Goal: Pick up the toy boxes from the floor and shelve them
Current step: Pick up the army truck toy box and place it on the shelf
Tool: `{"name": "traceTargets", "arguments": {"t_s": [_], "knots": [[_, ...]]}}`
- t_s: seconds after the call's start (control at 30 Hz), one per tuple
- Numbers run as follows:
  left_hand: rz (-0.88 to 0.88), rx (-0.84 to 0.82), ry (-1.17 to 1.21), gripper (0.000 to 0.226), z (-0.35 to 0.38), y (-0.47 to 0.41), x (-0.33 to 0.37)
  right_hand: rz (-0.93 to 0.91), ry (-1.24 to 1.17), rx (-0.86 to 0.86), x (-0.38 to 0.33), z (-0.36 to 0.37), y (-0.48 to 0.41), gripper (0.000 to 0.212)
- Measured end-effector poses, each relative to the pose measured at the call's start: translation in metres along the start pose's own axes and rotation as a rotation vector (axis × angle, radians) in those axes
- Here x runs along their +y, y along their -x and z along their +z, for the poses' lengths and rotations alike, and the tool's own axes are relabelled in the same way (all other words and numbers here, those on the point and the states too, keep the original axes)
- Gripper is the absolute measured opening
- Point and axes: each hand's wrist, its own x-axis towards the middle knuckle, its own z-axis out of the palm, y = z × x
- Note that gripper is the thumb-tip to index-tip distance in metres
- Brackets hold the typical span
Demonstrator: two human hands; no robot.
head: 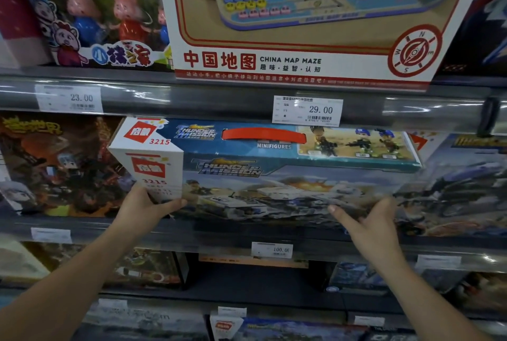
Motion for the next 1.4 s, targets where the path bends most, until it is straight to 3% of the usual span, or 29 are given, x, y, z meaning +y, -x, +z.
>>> {"name": "traceTargets", "arguments": {"t_s": [0.13, 0.3, 0.43, 0.53, 0.67, 0.8, 1.17, 1.3, 1.4], "knots": [[0.022, -0.004, -0.028, 0.038, 0.001, -0.005, 0.004, -0.014, 0.037, 0.012, -0.01, 0.001, -0.006, 0.119], [0.042, 0.062, -0.031, 0.056, 0.006, -0.004, 0.0, -0.017, -0.019, 0.077, -0.004, 0.006, -0.005, 0.095], [0.073, 0.073, -0.049, 0.054, 0.008, -0.003, 0.001, -0.061, -0.016, 0.129, -0.003, 0.01, -0.003, 0.073], [0.093, 0.067, -0.084, 0.052, 0.006, -0.004, -0.001, -0.084, 0.01, 0.135, -0.003, 0.011, -0.001, 0.073], [0.094, 0.081, -0.112, 0.055, 0.006, -0.004, -0.001, -0.101, 0.041, 0.158, -0.009, 0.009, 0.005, 0.095], [0.107, 0.061, -0.14, 0.053, 0.004, -0.003, -0.001, -0.132, -0.008, 0.289, -0.019, 0.007, 0.014, 0.103], [0.117, 0.046, -0.125, 0.05, 0.004, -0.002, 0.002, -0.328, -0.134, 0.485, -0.064, -0.016, 0.018, 0.096], [0.129, 0.039, -0.124, 0.047, 0.003, -0.002, 0.002, -0.464, 0.013, 0.585, -0.086, -0.026, 0.023, 0.087], [0.134, 0.041, -0.126, 0.046, 0.003, -0.002, 0.004, -0.654, 0.214, 0.62, -0.103, -0.027, 0.028, 0.065]]}}
